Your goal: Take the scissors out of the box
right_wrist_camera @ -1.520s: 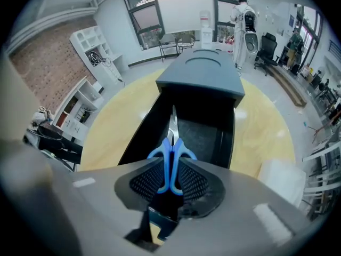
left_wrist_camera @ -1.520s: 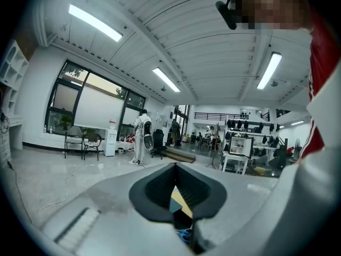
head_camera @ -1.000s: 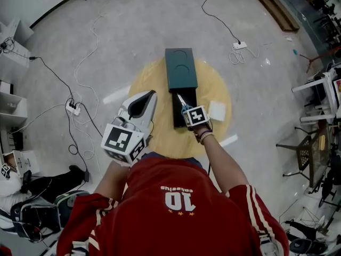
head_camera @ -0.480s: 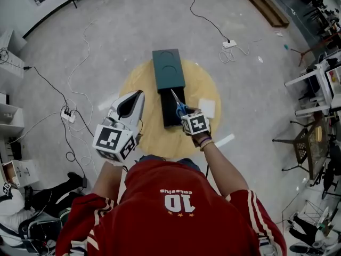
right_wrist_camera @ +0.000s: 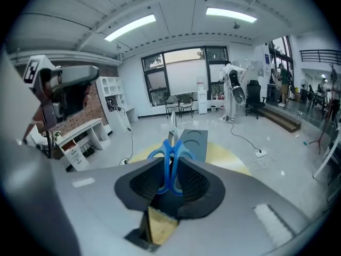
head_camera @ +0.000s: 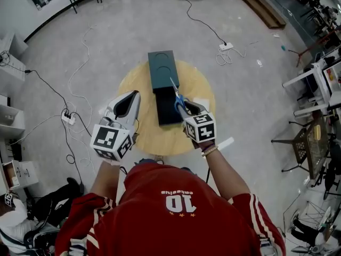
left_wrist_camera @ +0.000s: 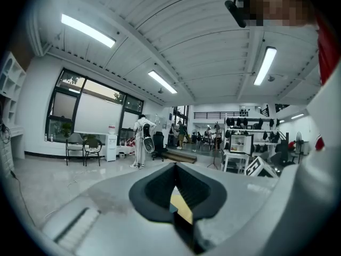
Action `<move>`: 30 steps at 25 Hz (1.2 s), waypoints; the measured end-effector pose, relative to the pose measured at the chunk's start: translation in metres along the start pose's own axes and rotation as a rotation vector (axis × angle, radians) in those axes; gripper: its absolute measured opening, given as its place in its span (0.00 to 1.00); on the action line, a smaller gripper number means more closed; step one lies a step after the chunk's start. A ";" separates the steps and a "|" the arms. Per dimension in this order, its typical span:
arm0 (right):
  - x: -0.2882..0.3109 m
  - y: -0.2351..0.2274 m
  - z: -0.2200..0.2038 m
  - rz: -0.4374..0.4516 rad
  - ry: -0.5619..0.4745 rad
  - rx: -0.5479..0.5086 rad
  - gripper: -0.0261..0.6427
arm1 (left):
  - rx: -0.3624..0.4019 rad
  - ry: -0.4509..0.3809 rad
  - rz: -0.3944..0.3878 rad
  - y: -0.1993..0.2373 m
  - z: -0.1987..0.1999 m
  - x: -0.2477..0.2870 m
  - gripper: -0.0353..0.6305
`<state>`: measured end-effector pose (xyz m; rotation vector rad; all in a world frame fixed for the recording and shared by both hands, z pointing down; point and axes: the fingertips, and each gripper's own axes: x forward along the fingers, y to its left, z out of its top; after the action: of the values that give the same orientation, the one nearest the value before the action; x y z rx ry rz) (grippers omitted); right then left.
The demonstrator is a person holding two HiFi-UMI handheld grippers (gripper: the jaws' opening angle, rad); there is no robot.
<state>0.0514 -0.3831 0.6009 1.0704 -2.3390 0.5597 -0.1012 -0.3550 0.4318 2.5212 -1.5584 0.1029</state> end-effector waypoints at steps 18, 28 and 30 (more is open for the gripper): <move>-0.193 0.045 0.099 0.017 -0.496 -0.083 0.17 | 0.091 -0.077 0.044 -0.087 0.037 -0.065 0.06; -0.276 0.073 0.098 -0.006 -0.638 -0.126 0.17 | 0.094 -0.122 0.094 -0.113 0.043 -0.119 0.06; -0.282 0.073 0.096 -0.009 -0.640 -0.116 0.17 | 0.092 -0.133 0.102 -0.116 0.045 -0.126 0.06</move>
<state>0.1276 -0.2296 0.3461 1.3493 -2.8548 0.0670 -0.0559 -0.2013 0.3553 2.5653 -1.7719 0.0216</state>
